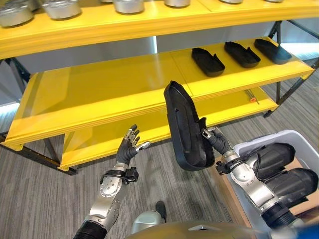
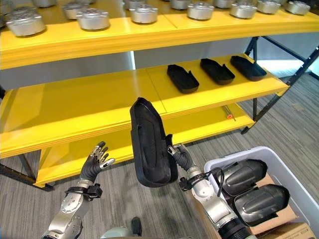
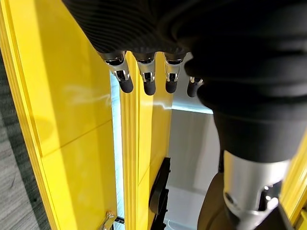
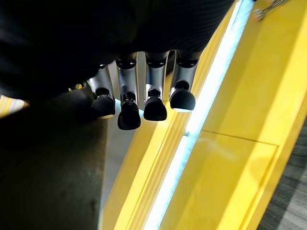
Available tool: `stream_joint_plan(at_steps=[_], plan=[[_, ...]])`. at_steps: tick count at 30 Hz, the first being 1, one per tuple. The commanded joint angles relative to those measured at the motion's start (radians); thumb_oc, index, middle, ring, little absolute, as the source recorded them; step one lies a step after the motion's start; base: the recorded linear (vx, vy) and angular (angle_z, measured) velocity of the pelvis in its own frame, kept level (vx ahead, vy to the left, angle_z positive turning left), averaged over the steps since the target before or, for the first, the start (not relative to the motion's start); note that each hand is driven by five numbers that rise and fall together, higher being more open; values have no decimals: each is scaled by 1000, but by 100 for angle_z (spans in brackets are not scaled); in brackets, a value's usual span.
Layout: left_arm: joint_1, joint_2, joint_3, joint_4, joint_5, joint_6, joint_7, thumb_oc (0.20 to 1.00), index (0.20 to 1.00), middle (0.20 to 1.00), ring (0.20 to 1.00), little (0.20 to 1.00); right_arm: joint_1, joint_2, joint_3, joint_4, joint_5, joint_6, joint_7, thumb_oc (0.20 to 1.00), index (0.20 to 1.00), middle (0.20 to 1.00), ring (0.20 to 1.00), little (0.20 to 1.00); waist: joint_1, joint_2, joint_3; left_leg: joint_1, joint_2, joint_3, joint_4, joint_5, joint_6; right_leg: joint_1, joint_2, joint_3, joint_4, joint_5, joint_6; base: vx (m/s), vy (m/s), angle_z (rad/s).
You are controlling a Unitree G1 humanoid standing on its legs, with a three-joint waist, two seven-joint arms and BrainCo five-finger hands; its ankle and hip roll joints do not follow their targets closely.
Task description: Move parts from the plastic box to the shelf.
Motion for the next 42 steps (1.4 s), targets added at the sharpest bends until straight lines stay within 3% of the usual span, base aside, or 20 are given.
stream_joint_plan(at_steps=[1,6,8,11,12,23,27,32,33,35,36,39,41,42], plan=[[-49,7,-16,-42,4,-31,-30,1000,1000,1000,1000,1000,-111,0,-30,-64,22,-49,-32,200,200,200,200,200,-18,-9,-4,69,18,29,7,-110,-59,-87,178,91,-151,52,-16,78,49,75],[-70,-10,-36,-35,-18,3,-12,1000,1000,1000,1000,1000,-126,-38,-54,-61,49,-38,7,200,200,200,200,200,-50,-38,10,74,-5,9,7,-110,-66,-139,275,117,-314,85,-30,79,-18,38],[-80,-23,-75,-25,-11,6,-25,1000,1000,1000,1000,1000,-129,-40,-58,-49,59,-30,-9,200,200,200,200,200,-86,-51,20,91,-22,-53,7,-127,-58,-228,290,235,-364,184,0,231,-123,41],[-84,-28,-98,-18,-7,8,-38,1000,1000,1000,1000,1000,-123,-33,-61,-42,50,-34,-21,200,200,200,200,200,-102,-53,30,102,-23,-99,7,-136,-54,-273,302,299,-357,219,12,181,-141,63],[-93,-27,-121,-17,9,20,-54,1000,1000,1000,1000,1000,-106,-37,-75,-46,38,-26,-34,200,200,200,200,200,-123,-53,35,110,-29,-148,7,-139,-48,-280,326,368,-346,212,3,272,-221,51],[-64,-46,-130,-24,9,34,-56,1000,1000,1000,1000,1000,-109,-57,-48,-6,-39,-53,-45,200,200,200,200,200,-120,-40,-24,187,-26,-79,7,-178,-70,-141,334,278,-435,139,-60,210,-146,31],[-70,-56,-140,-20,15,23,-50,1000,1000,1000,1000,1000,-113,-61,-41,8,-35,-57,-53,200,200,200,200,200,-114,-33,-41,174,-26,-59,96,-197,-85,-94,337,260,-454,114,-87,144,-141,11],[-80,-59,-140,-3,32,12,-35,1000,1000,1000,1000,1000,-94,-59,-42,1,-26,-56,-69,200,200,200,200,200,-115,-16,-53,130,-1,-13,263,-98,-134,-71,353,207,-465,75,-125,82,-184,15],[-82,-57,-139,-3,41,7,-34,1000,1000,1000,1000,1000,-87,-57,-46,3,-24,-61,-77,200,200,200,200,200,-115,-14,-50,96,17,3,328,-49,-150,-64,356,197,-468,69,-135,80,-192,25],[-88,-54,-135,-6,37,9,-32,1000,1000,1000,1000,1000,-81,-57,-51,0,-25,-62,-89,200,200,200,200,200,-115,-8,-41,60,59,22,380,-41,-174,-53,359,193,-467,51,-135,16,-127,25],[-104,-57,-129,6,29,-3,-32,1000,1000,1000,1000,1000,-94,-58,-47,7,-15,-57,-108,200,200,200,200,200,-121,-8,-26,27,92,68,334,-39,-166,-68,336,183,-466,60,-141,-78,-22,19],[-106,-62,-126,10,13,10,-33,1000,1000,1000,1000,1000,-115,-45,-44,39,5,-64,-104,200,200,200,200,200,-122,7,-16,3,108,74,205,-20,-170,-54,322,202,-469,53,-128,0,57,15],[-87,-59,-111,-7,-25,9,-17,1000,1000,1000,1000,1000,-102,-45,-57,34,51,-67,-80,200,200,200,200,200,-118,16,-6,-66,166,67,160,77,-200,-22,310,222,-469,31,-131,81,78,15],[-83,-57,-103,-11,-43,10,-12,1000,1000,1000,1000,1000,-95,-44,-61,32,56,-68,-81,200,200,200,200,200,-117,17,-4,-77,179,64,151,95,-206,-15,306,225,-469,26,-131,87,67,11]])
